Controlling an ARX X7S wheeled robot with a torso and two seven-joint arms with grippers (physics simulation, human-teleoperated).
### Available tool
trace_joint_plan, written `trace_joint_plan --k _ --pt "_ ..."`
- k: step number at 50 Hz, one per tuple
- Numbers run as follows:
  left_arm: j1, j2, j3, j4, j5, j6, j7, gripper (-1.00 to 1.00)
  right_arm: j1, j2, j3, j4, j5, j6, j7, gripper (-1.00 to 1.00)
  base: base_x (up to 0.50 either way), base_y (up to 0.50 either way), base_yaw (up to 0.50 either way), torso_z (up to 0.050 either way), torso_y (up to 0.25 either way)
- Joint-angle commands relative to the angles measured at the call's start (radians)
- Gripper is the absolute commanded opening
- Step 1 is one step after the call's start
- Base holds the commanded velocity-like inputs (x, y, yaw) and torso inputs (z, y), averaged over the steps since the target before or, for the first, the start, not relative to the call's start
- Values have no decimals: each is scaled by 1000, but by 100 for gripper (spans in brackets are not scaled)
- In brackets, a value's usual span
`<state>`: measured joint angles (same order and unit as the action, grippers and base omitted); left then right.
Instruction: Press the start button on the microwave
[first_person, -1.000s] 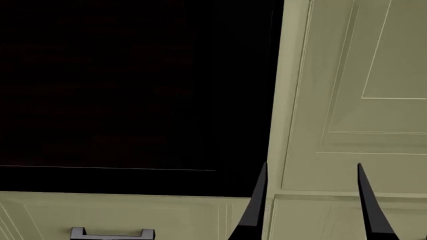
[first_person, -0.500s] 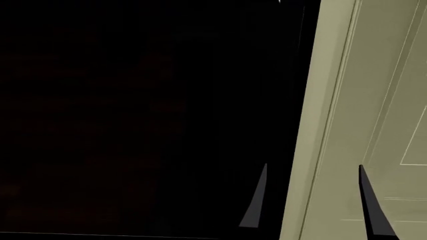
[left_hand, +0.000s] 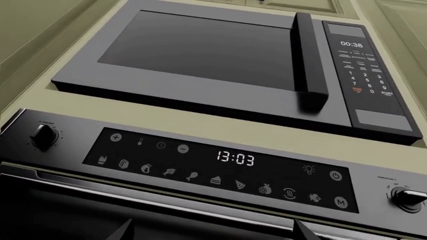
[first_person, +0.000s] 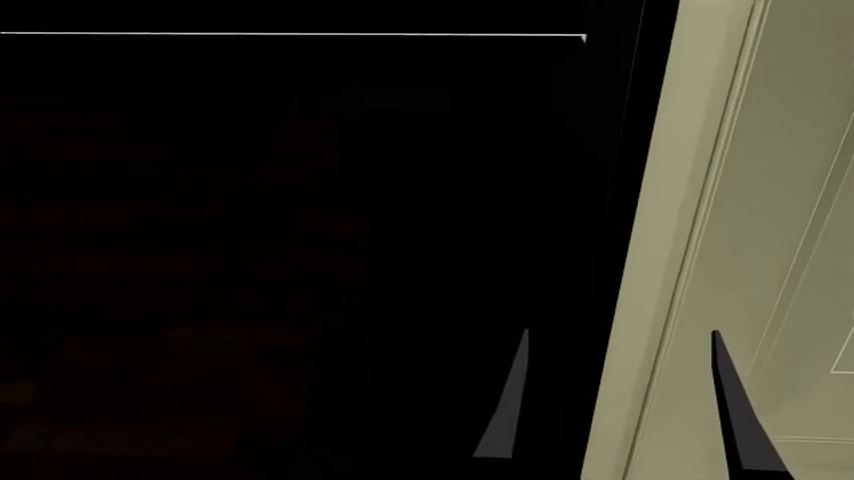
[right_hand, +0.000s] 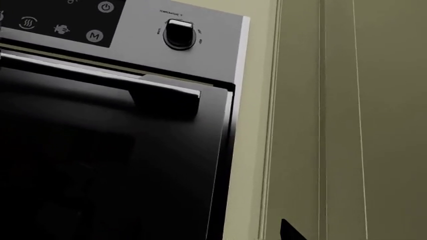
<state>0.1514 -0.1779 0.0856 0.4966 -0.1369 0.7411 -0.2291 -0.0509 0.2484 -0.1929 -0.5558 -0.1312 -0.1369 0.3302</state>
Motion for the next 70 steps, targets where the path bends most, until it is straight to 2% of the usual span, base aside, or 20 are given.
trace_joint_plan --k 1,11,17,23,26,30,33,34,36,38,39,40,43,45,51,56,63,70 --pt "1 -5 3 -3 2 3 -10 100 -2 9 -6 3 4 -17 5 100 0 0 0 0 0" --pt "4 -11 4 -9 2 13 -17 100 5 3 -14 -36 -34 29 15 100 0 0 0 0 0" --pt "3 -13 4 -16 -2 18 -22 100 61 -17 -26 -176 -113 183 -19 100 0 0 0 0 0" --pt "-1 -18 8 -16 -7 14 -26 100 187 -61 -42 -341 -164 461 -106 100 0 0 0 0 0" --pt "-1 -19 8 -14 -6 12 -29 100 304 -91 -82 -415 -317 645 -143 100 0 0 0 0 0" --pt "-1 -23 5 -3 -6 5 -34 100 456 -119 -86 -485 -344 813 -266 100 0 0 0 0 0" --pt "-1 -26 5 -6 -8 9 -35 100 530 -180 -52 -490 -390 859 -380 100 0 0 0 0 0" --pt "-1 -27 5 -7 -9 11 -35 100 556 -212 -18 -490 -353 849 -449 100 0 0 0 0 0" --pt "-2 -28 5 -11 -11 15 -36 100 599 -236 -28 -490 -420 862 -547 100 0 0 0 0 0" --pt "-1 -28 7 -18 -10 21 -35 100 637 -246 12 -491 -340 843 -552 100 0 0 0 0 0" --pt "0 -28 6 -19 -10 21 -36 100 668 -248 31 -491 -299 910 -553 100 0 0 0 0 0" --pt "0 -28 6 -19 -10 22 -38 100 681 -247 44 -491 -282 897 -545 100 0 0 0 0 0" --pt "0 -29 9 -24 -9 26 -37 100 763 -248 40 -491 -331 1006 -594 100 0 0 0 0 0" --pt "0 -31 11 -26 -9 26 -37 100 827 -248 93 -491 -232 1058 -619 100 0 0 0 0 0" --pt "-1 -33 11 -25 -6 21 -42 100 1113 -248 69 -491 -392 1338 -792 100 0 0 0 0 0" --pt "-1 -35 11 -26 -4 21 -45 100 1319 -234 -39 -478 -597 1552 -969 100 0 0 0 0 0" --pt "0 -39 9 -19 0 17 -50 100 1485 -218 -24 -359 -558 1590 -986 100 0 0 0 0 0" --pt "1 -41 7 -16 2 17 -57 100 1600 -229 50 -219 -477 1543 -965 100 0 0 0 0 0"
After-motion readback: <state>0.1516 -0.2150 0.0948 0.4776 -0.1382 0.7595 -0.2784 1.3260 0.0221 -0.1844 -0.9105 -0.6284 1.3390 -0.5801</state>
